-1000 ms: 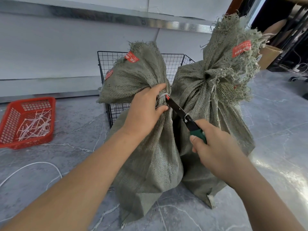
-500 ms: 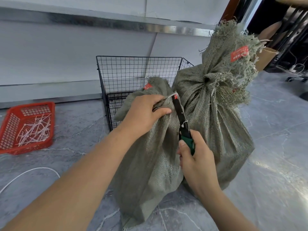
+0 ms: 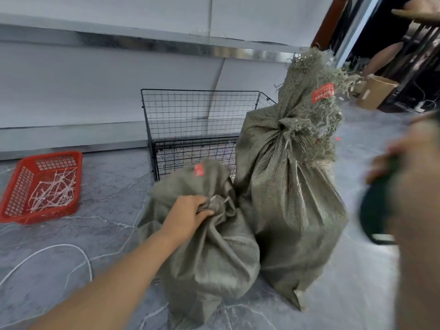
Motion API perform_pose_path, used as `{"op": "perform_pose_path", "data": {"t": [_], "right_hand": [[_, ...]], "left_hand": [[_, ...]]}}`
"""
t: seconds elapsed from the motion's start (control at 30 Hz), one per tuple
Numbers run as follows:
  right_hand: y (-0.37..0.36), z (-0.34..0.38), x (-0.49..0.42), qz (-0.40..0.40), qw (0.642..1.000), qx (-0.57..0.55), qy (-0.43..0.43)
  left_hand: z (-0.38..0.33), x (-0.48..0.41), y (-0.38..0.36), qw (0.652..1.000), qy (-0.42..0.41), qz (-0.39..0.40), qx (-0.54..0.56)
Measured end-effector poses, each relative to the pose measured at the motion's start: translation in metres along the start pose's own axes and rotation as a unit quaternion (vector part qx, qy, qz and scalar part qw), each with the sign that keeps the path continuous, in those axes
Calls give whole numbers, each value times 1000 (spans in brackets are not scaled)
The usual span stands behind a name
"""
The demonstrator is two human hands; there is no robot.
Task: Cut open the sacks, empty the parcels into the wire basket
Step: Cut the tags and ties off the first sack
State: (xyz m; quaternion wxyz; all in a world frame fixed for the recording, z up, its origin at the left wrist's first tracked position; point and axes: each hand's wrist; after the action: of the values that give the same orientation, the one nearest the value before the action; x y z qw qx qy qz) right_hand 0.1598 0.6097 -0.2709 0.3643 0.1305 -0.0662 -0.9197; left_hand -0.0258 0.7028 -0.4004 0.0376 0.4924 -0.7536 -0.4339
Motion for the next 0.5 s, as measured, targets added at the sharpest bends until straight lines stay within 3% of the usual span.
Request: {"op": "perform_pose_path", "data": {"t": [0.13, 0.27, 0.5], "right_hand": [[41, 48, -12, 149, 989, 3, 10], [-10, 23, 7, 257, 958, 120, 39], [-42, -11, 9, 283, 939, 191, 47]], "left_hand": [[-20, -23, 11, 997, 5, -77, 4], [-39, -34, 12, 989, 2, -107, 99], [-25, -29, 17, 970, 46, -164, 173]]}}
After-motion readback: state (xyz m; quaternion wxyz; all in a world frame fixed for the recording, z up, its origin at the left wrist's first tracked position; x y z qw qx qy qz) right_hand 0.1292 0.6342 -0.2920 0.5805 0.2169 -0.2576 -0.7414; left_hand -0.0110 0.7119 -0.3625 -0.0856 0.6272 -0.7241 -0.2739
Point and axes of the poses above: each hand's wrist, its own x-axis away from the middle knuckle, its own y-axis out of the back of the hand, z = x × y, and after that the axes turned 13 degrees about -y, right-handed
